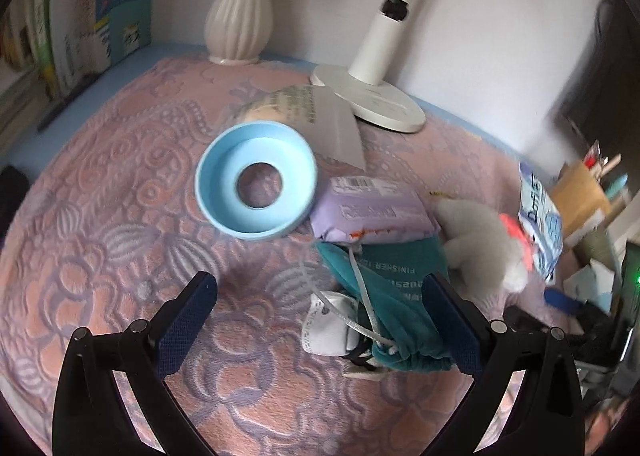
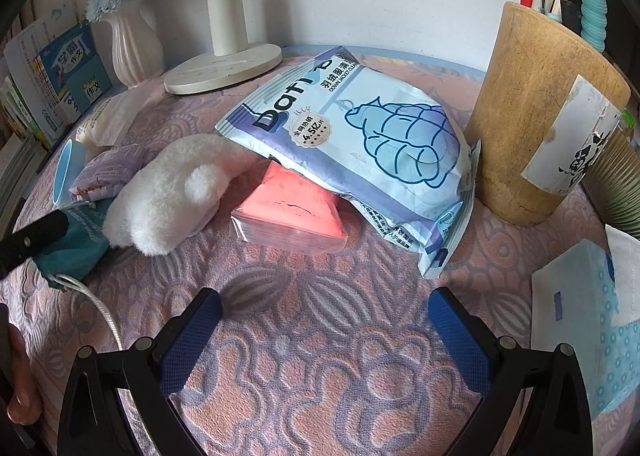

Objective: Organize soft objects
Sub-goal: 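Grasp the light blue ring with the left gripper while the right gripper grasps the purple wipes pack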

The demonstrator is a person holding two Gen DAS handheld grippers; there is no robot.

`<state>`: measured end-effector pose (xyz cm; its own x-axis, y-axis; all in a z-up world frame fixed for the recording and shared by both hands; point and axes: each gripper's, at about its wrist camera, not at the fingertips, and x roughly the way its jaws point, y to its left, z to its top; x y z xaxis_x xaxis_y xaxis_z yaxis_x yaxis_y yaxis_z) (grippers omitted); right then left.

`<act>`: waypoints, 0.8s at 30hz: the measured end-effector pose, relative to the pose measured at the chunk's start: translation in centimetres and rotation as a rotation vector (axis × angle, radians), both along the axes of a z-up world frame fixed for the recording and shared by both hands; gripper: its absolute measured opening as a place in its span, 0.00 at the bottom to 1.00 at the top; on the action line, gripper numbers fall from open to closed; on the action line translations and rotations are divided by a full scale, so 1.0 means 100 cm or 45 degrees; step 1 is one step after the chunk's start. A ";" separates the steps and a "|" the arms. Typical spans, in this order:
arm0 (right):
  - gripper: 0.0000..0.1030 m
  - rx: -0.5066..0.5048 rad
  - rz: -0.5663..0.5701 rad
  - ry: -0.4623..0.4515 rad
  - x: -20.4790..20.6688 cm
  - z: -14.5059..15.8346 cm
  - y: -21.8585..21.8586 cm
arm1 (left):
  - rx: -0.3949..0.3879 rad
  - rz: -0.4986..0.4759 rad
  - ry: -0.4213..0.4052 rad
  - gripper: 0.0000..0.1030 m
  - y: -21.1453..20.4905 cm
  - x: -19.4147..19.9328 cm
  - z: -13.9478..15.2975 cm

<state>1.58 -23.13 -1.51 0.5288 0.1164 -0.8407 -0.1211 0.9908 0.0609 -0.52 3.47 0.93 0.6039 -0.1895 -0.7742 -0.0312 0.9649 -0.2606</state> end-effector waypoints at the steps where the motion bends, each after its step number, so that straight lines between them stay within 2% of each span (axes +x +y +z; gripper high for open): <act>1: 1.00 0.000 0.000 0.000 0.000 0.000 0.000 | 0.010 -0.005 -0.003 0.99 -0.001 0.000 0.001; 5: 1.00 0.012 0.017 0.007 -0.002 0.001 -0.001 | 0.018 0.061 -0.009 0.99 0.006 -0.005 0.005; 7: 1.00 0.015 0.072 0.028 -0.006 0.002 0.000 | 0.011 0.064 0.000 0.99 0.010 -0.009 0.011; 9: 1.00 0.046 0.176 0.058 -0.017 0.008 0.005 | 0.053 0.045 -0.005 0.99 0.011 -0.015 0.021; 10: 1.00 0.083 0.226 0.054 -0.023 0.016 0.006 | 0.107 0.045 -0.011 0.99 0.012 -0.019 0.029; 11: 1.00 0.107 0.274 0.011 -0.030 0.031 0.008 | 0.167 0.052 -0.005 0.99 0.013 -0.019 0.037; 13: 1.00 0.084 0.319 -0.075 -0.034 0.055 0.014 | 0.206 0.071 0.012 0.99 0.019 -0.012 0.048; 15: 1.00 0.044 0.379 -0.159 -0.029 0.080 0.028 | 0.141 0.092 0.015 0.99 0.028 0.001 0.053; 17: 1.00 0.033 0.463 -0.186 -0.018 0.096 0.047 | 0.051 0.105 0.044 0.99 0.034 0.023 0.046; 18: 1.00 0.006 0.505 -0.200 -0.011 0.100 0.059 | 0.042 0.097 0.042 0.99 0.034 0.035 0.041; 21: 1.00 -0.079 0.600 -0.222 0.007 0.099 0.090 | 0.041 0.086 0.053 0.99 0.034 0.058 0.022; 24: 1.00 -0.081 0.739 -0.165 0.032 0.080 0.120 | -0.054 0.099 -0.005 0.99 0.038 0.061 0.010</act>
